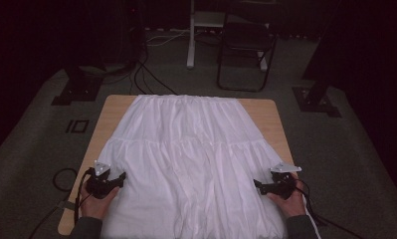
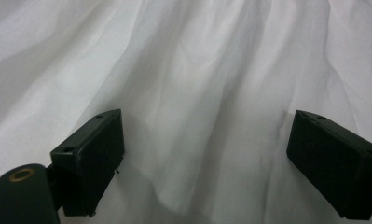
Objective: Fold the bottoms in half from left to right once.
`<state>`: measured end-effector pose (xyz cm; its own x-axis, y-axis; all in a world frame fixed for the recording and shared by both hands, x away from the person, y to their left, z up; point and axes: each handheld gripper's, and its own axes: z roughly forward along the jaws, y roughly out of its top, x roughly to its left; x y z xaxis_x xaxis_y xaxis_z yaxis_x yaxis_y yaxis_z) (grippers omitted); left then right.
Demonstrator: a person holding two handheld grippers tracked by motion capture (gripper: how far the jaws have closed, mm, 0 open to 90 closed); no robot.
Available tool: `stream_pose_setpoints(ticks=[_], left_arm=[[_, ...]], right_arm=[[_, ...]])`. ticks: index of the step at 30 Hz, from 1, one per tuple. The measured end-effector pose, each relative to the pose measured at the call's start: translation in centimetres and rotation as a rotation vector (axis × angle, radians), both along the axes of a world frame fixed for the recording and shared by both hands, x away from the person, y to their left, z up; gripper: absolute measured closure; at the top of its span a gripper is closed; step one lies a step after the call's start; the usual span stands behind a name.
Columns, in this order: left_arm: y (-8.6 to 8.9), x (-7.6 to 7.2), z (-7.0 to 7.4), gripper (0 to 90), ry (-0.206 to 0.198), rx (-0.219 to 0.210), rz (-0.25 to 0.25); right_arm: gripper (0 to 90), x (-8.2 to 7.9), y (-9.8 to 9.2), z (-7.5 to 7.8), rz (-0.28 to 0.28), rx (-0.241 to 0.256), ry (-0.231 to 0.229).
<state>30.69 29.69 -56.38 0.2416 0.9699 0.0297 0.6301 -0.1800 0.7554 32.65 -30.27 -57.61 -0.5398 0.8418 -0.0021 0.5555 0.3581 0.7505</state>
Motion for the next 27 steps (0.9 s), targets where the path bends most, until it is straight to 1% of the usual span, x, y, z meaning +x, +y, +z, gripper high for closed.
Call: stream_pose_setpoints(ticks=[2,4,5,6,7,8,9,12,13,14,15,16,17,18,20,21,22,23,24,25,26,27], left_arm=[[0.0,0.0,0.0,33.9,-0.001,-0.002,0.003],[-0.1,0.1,0.0,31.4,0.002,-0.001,0.006],[-0.2,0.2,0.0,26.4,0.015,0.003,-0.03],[-0.3,0.3,-0.1,22.2,0.016,0.009,-0.035],[-0.3,0.3,0.0,21.5,0.023,0.008,-0.042],[-0.3,0.3,0.0,18.4,0.023,0.008,-0.042],[-0.2,0.4,-0.1,16.4,0.026,0.011,-0.07],[-0.2,0.5,-0.1,16.8,0.025,0.012,-0.073],[-0.1,0.3,0.0,21.0,0.013,0.008,-0.067],[-0.1,0.3,0.0,25.7,0.013,0.008,-0.067],[0.0,0.1,0.0,25.7,0.004,0.006,-0.06],[0.0,0.0,0.1,33.2,0.001,0.006,-0.041],[0.3,-0.7,0.6,35.6,-0.021,0.018,0.021],[0.3,-0.7,0.6,35.7,-0.021,0.018,0.021],[0.9,-1.8,1.5,35.7,-0.064,-0.025,0.074],[1.3,-2.3,1.9,34.7,-0.075,-0.058,0.103],[1.8,-2.9,2.1,31.2,-0.087,-0.079,0.138],[2.2,-3.4,2.2,31.2,-0.084,-0.092,0.17],[2.7,-3.8,2.2,29.1,-0.077,-0.115,0.193],[3.6,-4.3,1.9,27.2,-0.058,-0.146,0.247],[3.6,-4.3,1.9,25.3,-0.058,-0.146,0.247],[4.3,-4.6,1.2,24.2,-0.027,-0.182,0.27]], right_arm=[[10.5,0.0,0.0,0.0,0.0,0.0,-0.001],[10.5,0.0,0.0,0.0,0.0,0.0,0.0],[10.5,0.0,0.0,0.0,0.0,0.0,0.0],[10.5,0.0,0.0,0.0,0.0,0.0,0.0],[10.5,0.0,0.0,0.0,0.0,0.0,0.0],[10.5,0.0,0.0,0.0,0.0,0.0,0.0],[10.5,0.1,0.2,0.0,-0.016,0.003,0.0],[10.5,0.1,0.4,0.0,-0.018,0.001,0.0],[10.6,0.1,0.4,0.0,-0.02,0.001,0.0],[10.6,0.1,0.4,0.0,-0.02,0.001,0.0],[10.6,0.1,0.4,0.0,-0.02,0.001,0.0],[10.6,0.1,0.4,0.0,-0.02,0.001,0.0],[10.7,0.1,0.4,0.0,-0.021,0.001,-0.001],[10.8,0.1,0.4,0.0,-0.021,0.001,-0.001],[10.8,0.1,0.4,0.0,-0.021,0.001,-0.001],[10.8,0.1,0.4,0.0,-0.021,0.001,0.0],[10.9,0.1,0.4,0.0,-0.023,0.001,-0.001],[10.9,0.1,0.4,0.0,-0.023,0.001,-0.001],[10.9,0.1,0.4,0.0,-0.024,0.002,0.0],[11.0,0.1,0.4,0.0,-0.025,0.002,0.0],[11.0,0.0,0.4,0.0,-0.026,0.002,0.0],[11.0,0.0,0.4,0.0,-0.027,0.001,0.0]])
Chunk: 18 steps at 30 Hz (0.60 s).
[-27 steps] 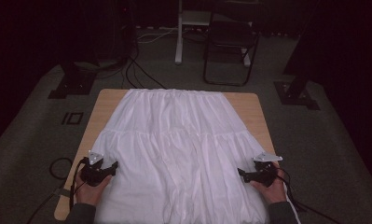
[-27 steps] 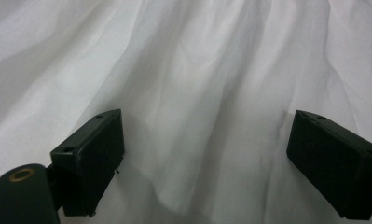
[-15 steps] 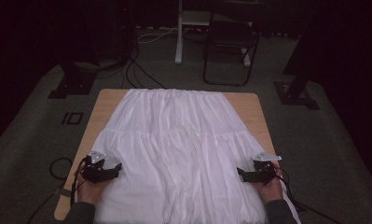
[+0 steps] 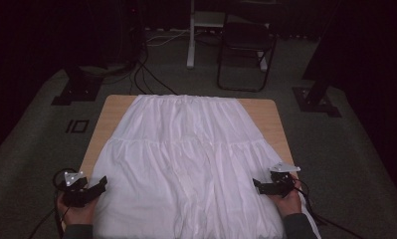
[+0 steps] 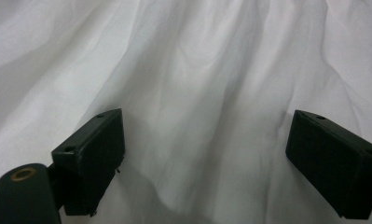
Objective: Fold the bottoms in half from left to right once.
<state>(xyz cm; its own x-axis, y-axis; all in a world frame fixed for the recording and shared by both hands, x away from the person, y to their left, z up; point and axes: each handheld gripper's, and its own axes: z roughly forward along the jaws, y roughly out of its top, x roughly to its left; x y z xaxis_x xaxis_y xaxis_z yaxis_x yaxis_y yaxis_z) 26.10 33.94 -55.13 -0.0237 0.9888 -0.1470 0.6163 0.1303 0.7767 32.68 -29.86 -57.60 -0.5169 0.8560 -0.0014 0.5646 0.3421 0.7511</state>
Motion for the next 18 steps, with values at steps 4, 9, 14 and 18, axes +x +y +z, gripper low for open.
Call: stream_pose_setpoints(ticks=[4,9,14,18], left_arm=[[0.3,0.1,-1.0,16.8,0.067,0.008,-0.001],[-0.7,0.1,-1.1,16.8,0.065,0.037,-0.021],[-3.3,-0.5,-1.3,16.9,0.08,0.12,-0.124],[-4.5,-0.3,-1.1,46.0,0.07,0.168,-0.191]], right_arm=[[11.0,0.0,0.0,0.0,0.0,0.0,0.0],[11.1,0.0,0.0,0.0,0.001,0.0,-0.001],[11.1,-0.1,0.0,0.0,0.003,-0.001,-0.001],[12.6,-0.2,0.0,0.0,0.002,0.001,-0.002]])
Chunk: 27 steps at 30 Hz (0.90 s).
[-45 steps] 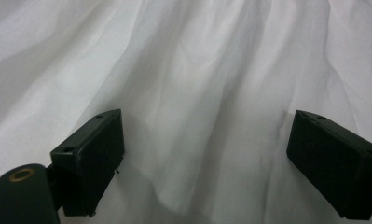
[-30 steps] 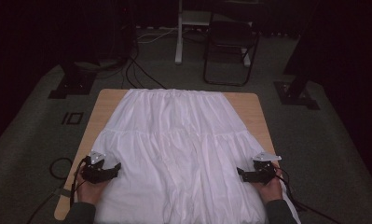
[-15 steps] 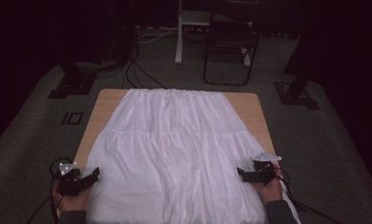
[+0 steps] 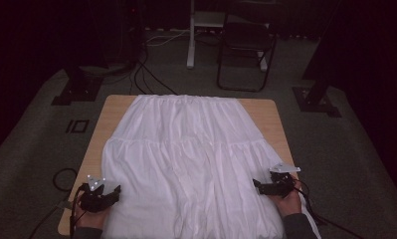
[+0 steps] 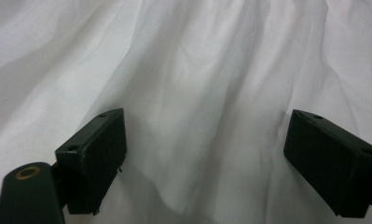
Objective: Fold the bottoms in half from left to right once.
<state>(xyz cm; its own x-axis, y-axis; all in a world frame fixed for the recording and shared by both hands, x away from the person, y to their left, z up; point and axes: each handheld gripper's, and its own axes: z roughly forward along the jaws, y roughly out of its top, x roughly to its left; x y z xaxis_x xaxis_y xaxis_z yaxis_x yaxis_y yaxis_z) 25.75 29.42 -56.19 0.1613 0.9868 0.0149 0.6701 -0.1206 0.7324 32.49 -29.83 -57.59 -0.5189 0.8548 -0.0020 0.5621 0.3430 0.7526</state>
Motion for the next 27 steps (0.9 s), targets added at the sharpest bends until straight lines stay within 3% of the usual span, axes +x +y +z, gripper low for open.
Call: stream_pose_setpoints(ticks=[1,2,3,4,5,7,8,9,10,11,12,13,14,15,16,18,20,23,24,25,26,27], left_arm=[[0.0,0.1,0.1,46.0,-0.001,-0.003,-0.006],[0.0,0.2,0.1,55.7,-0.002,-0.011,-0.013],[0.0,0.4,0.2,75.0,-0.003,-0.018,-0.019],[0.1,0.7,0.2,81.1,0.002,-0.047,-0.03],[0.1,0.7,0.2,84.2,0.002,-0.047,-0.03],[0.3,1.1,0.2,85.6,0.005,-0.072,-0.035],[0.5,1.2,0.2,86.2,0.007,-0.08,-0.036],[0.7,1.3,0.1,86.2,0.007,-0.101,-0.032],[1.2,1.6,0.1,86.4,0.008,-0.143,-0.017],[1.2,1.6,0.1,86.5,0.008,-0.143,-0.017],[1.8,1.7,0.0,86.5,0.008,-0.168,0.003],[1.8,1.7,0.0,86.6,0.008,-0.168,0.003],[2.2,1.8,0.0,86.6,0.006,-0.178,0.018],[2.2,1.8,0.0,86.7,0.006,-0.178,0.018],[2.4,1.9,0.0,86.8,0.005,-0.184,0.029],[2.8,2.2,0.1,86.9,0.006,-0.181,0.05],[3.1,2.4,0.2,87.1,0.008,-0.173,0.063],[4.2,2.9,0.7,87.2,-0.021,-0.183,0.115],[4.8,3.1,1.0,87.3,-0.035,-0.182,0.136],[6.2,3.6,1.6,87.4,-0.063,-0.202,0.185],[6.2,3.6,1.6,87.5,-0.063,-0.202,0.185],[7.9,4.2,2.0,87.5,-0.081,-0.206,0.241]], right_arm=[[12.6,0.0,0.0,0.0,0.0,0.0,0.0],[12.6,0.0,0.0,0.0,-0.001,0.0,-0.001],[12.8,0.0,0.0,0.0,-0.002,0.001,-0.001],[12.9,-0.1,0.0,0.0,-0.003,0.001,-0.001],[12.9,-0.1,0.0,0.0,-0.003,0.001,-0.001],[16.7,-0.2,0.1,0.0,0.003,0.005,-0.005],[32.3,-0.4,0.0,0.1,-0.018,0.009,-0.01],[32.3,-0.4,0.0,0.1,-0.018,0.009,-0.01],[36.1,-0.6,-0.7,0.8,-0.061,0.002,-0.022],[36.1,-0.6,-0.7,0.8,-0.061,0.002,-0.022],[30.4,-1.0,-2.3,1.8,-0.149,0.038,-0.07],[24.9,-1.2,-3.3,2.2,-0.192,0.063,-0.08],[19.6,-1.3,-4.2,2.4,-0.231,0.072,-0.074],[19.6,-1.3,-4.2,2.4,-0.231,0.072,-0.074],[16.8,-1.6,-5.8,1.8,-0.297,0.067,-0.046],[14.8,-1.7,-6.3,1.3,-0.312,0.069,-0.029],[13.5,-1.7,-6.6,0.4,-0.3,0.039,0.007],[16.7,-1.4,-6.3,0.1,-0.293,0.001,0.027],[24.3,-1.4,-6.1,0.1,-0.273,0.011,0.024],[51.3,-1.3,-5.9,0.5,-0.249,0.013,0.022],[65.2,-1.2,-5.9,0.7,-0.246,0.015,0.024],[74.9,-1.1,-6.0,0.8,-0.259,0.021,0.029]])
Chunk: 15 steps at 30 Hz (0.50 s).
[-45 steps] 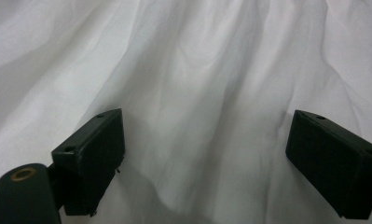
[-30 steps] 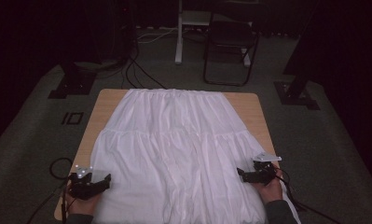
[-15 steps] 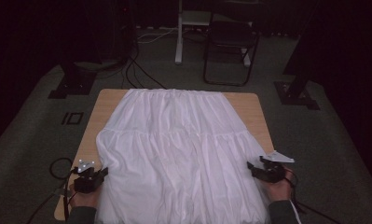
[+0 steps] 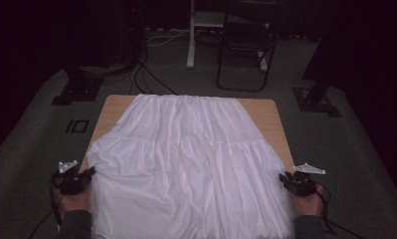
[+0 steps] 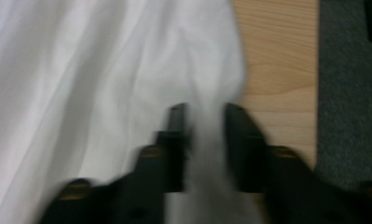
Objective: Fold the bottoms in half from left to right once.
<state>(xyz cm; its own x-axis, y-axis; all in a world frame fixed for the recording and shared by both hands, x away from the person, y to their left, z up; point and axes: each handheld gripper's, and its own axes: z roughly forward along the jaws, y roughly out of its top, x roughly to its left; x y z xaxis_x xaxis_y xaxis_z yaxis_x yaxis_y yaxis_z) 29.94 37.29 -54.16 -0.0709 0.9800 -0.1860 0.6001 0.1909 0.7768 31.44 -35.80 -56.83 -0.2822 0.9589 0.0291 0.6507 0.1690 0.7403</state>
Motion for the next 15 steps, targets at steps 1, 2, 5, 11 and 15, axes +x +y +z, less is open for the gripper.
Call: stream_pose_setpoints(ticks=[1,2,5,11,15], left_arm=[[0.0,0.0,0.0,87.6,0.0,0.0,0.0],[0.9,0.2,0.2,87.6,-0.005,-0.003,0.029],[4.5,0.7,1.0,87.7,-0.011,0.017,0.164],[8.1,0.7,1.9,87.8,-0.014,0.033,0.335],[7.6,0.4,2.6,87.6,-0.054,-0.032,0.305]], right_arm=[[82.1,0.2,-0.2,0.0,-0.023,0.013,0.004],[82.1,0.2,-0.2,0.0,-0.023,0.013,0.004],[87.9,0.9,-1.4,-0.1,-0.095,0.079,0.011],[87.9,1.2,-1.8,-0.2,-0.131,0.09,0.0],[87.1,1.1,-1.7,-0.2,-0.121,0.098,-0.002]])
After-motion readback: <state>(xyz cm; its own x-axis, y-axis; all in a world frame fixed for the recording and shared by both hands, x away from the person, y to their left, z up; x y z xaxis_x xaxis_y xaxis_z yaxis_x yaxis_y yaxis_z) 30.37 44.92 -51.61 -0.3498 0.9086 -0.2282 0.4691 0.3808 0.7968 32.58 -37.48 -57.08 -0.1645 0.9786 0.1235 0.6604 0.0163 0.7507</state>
